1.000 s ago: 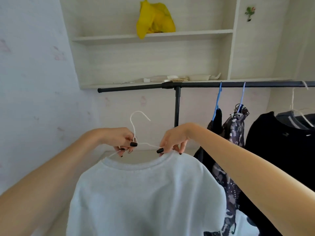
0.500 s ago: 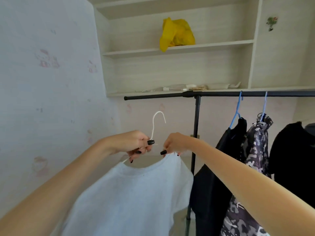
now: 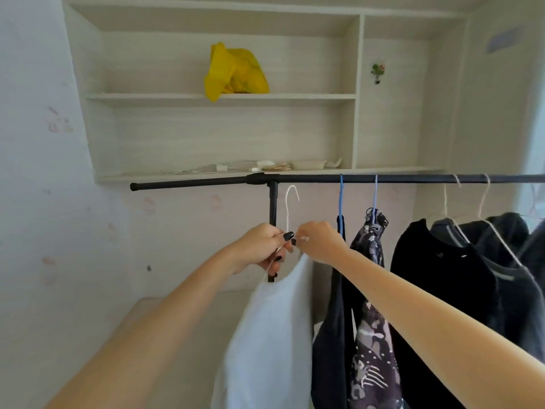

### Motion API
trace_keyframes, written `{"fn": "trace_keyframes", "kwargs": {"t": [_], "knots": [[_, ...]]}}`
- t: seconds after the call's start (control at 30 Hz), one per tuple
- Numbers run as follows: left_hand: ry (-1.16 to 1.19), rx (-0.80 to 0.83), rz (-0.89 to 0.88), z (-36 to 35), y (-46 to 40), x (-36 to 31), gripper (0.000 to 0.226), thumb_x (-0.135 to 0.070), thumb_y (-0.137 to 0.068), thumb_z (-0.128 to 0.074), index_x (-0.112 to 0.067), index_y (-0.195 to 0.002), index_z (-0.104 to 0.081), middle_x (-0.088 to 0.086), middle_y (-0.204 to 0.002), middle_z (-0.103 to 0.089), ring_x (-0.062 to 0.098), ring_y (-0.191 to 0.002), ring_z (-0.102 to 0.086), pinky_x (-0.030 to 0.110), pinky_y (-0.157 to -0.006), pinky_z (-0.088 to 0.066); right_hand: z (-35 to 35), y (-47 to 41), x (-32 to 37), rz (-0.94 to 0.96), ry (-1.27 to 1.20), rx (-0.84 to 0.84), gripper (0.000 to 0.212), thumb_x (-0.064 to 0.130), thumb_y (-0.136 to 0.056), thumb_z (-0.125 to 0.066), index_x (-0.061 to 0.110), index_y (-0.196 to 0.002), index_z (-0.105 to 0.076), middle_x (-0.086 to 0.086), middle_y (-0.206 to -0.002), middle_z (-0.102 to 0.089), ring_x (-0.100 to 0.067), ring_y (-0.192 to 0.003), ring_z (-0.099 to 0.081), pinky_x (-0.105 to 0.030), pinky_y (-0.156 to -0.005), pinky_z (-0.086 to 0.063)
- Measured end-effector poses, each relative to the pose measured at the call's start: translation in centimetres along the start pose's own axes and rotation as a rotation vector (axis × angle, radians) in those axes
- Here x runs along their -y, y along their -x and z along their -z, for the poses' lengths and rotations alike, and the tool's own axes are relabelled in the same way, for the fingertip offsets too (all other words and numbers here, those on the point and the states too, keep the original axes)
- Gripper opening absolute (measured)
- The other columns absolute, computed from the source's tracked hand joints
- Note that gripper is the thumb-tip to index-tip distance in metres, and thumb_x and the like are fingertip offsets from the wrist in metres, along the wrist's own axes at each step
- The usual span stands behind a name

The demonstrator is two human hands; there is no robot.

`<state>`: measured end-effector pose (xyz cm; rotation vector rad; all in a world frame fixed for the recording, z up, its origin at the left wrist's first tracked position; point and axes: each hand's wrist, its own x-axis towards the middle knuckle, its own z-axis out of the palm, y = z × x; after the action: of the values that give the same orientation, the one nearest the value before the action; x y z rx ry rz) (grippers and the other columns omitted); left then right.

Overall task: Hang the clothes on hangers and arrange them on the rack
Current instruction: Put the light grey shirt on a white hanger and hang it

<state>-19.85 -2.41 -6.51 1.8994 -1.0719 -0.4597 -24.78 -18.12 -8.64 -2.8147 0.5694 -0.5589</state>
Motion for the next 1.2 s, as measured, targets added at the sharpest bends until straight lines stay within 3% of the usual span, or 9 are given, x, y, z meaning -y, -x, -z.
{"fn": "trace_keyframes", "kwargs": {"t": [0.1, 0.2, 0.33, 0.47, 0.63, 0.87, 0.97, 1.1, 1.2], "knots": [[0.039, 0.015, 0.004, -1.3, -4.2, -0.8, 0.029, -0.026, -0.101, -0.042, -0.01, -0.084, -0.059, 0.001, -0.062, -0.051, 0.011, -0.042, -0.057, 0.025, -0.049, -0.051, 1.3, -1.2, -1.1, 0.002, -0.01, 0.022, 0.014, 0.019, -0.096, -0.045, 0.017, -0.087, -0.056, -0.002, -0.091, -0.057, -0.021, -0.083, -0.053, -0.026, -0.068, -0.041], [0.065, -0.02, -0.006, -1.4, -8.2, -1.9, 0.028, -0.023, -0.1, -0.043, -0.008, -0.087, -0.062, 0.004, -0.067, -0.054, 0.01, -0.043, -0.059, 0.024, -0.05, -0.052, 2.8, -3.2, -2.1, 0.01, -0.069, -0.005, 0.014, 0.011, -0.096, -0.047, 0.012, -0.098, -0.061, -0.004, -0.091, -0.058, -0.019, -0.08, -0.051, -0.021, -0.06, -0.039], [0.193, -0.084, 0.019, -0.7, -13.5, -3.4, 0.022, -0.01, -0.098, -0.043, -0.002, -0.094, -0.063, 0.004, -0.061, -0.054, 0.011, -0.043, -0.056, 0.022, -0.049, -0.049, 4.4, -7.1, -3.8, -0.027, -0.272, -0.069, 0.025, -0.004, -0.087, -0.045, 0.013, -0.096, -0.061, -0.009, -0.112, -0.063, -0.026, -0.095, -0.061, -0.035, -0.077, -0.057], [0.277, -0.12, 0.076, -0.6, -17.1, -3.7, 0.022, -0.005, -0.095, -0.042, -0.002, -0.084, -0.061, 0.007, -0.063, -0.057, 0.012, -0.042, -0.057, 0.021, -0.046, -0.05, 4.4, -10.1, -4.4, -0.05, -0.428, -0.07, 0.032, -0.008, -0.084, -0.042, 0.003, -0.104, -0.063, -0.021, -0.104, -0.064, -0.039, -0.095, -0.065, -0.051, -0.079, -0.057], [0.231, -0.139, 0.116, -0.8, -19.6, -2.7, 0.026, -0.004, -0.097, -0.041, 0.008, -0.101, -0.063, 0.014, -0.068, -0.063, 0.011, -0.04, -0.064, 0.02, -0.044, -0.053, 3.7, -12.1, -5.0, -0.071, -0.435, -0.019, 0.043, -0.005, -0.088, -0.041, 0.006, -0.127, -0.055, -0.017, -0.114, -0.064, -0.025, -0.094, -0.062, -0.024, -0.066, -0.052], [0.014, -0.096, 0.239, -1.5, -20.3, -1.4, 0.029, -0.011, -0.098, -0.046, 0.01, -0.101, -0.065, 0.017, -0.07, -0.07, 0.025, -0.061, -0.073, 0.032, -0.07, -0.061, 2.6, -13.6, -6.1, -0.079, -0.442, 0.082, 0.036, -0.01, -0.085, -0.038, 0.001, -0.109, -0.064, -0.018, -0.091, -0.067, -0.029, -0.078, -0.067, -0.04, -0.08, -0.059], [-0.268, -0.09, 0.225, -1.3, -19.8, -2.1, 0.027, -0.011, -0.097, -0.043, 0.001, -0.095, -0.067, 0.011, -0.071, -0.073, 0.027, -0.076, -0.075, 0.034, -0.077, -0.061, 2.5, -13.9, -6.1, -0.021, -0.403, 0.046, 0.032, -0.008, -0.084, -0.041, 0.0, -0.104, -0.066, -0.014, -0.094, -0.065, -0.029, -0.088, -0.066, -0.039, -0.082, -0.057], [-0.981, -0.461, 0.01, -2.5, -17.8, -5.0, 0.017, -0.009, -0.092, -0.045, -0.007, -0.095, -0.062, 0.005, -0.075, -0.06, 0.027, -0.077, -0.065, 0.032, -0.064, -0.045, 3.9, -13.4, -7.1, 0.056, -0.324, -0.034, 0.03, -0.002, -0.082, -0.042, 0.018, -0.085, -0.064, -0.006, -0.098, -0.068, -0.024, -0.09, -0.065, -0.037, -0.073, -0.056], [-1.015, -0.762, -0.159, -4.2, -17.0, -7.7, 0.021, -0.011, -0.094, -0.045, -0.005, -0.112, -0.052, 0.01, -0.101, -0.062, 0.031, -0.086, -0.064, 0.034, -0.059, -0.034, 5.5, -12.3, -8.9, 0.065, -0.299, -0.081, 0.039, 0.0, -0.082, -0.043, 0.029, -0.06, -0.057, -0.001, -0.088, -0.07, -0.023, -0.085, -0.068, -0.039, -0.074, -0.059]]}}
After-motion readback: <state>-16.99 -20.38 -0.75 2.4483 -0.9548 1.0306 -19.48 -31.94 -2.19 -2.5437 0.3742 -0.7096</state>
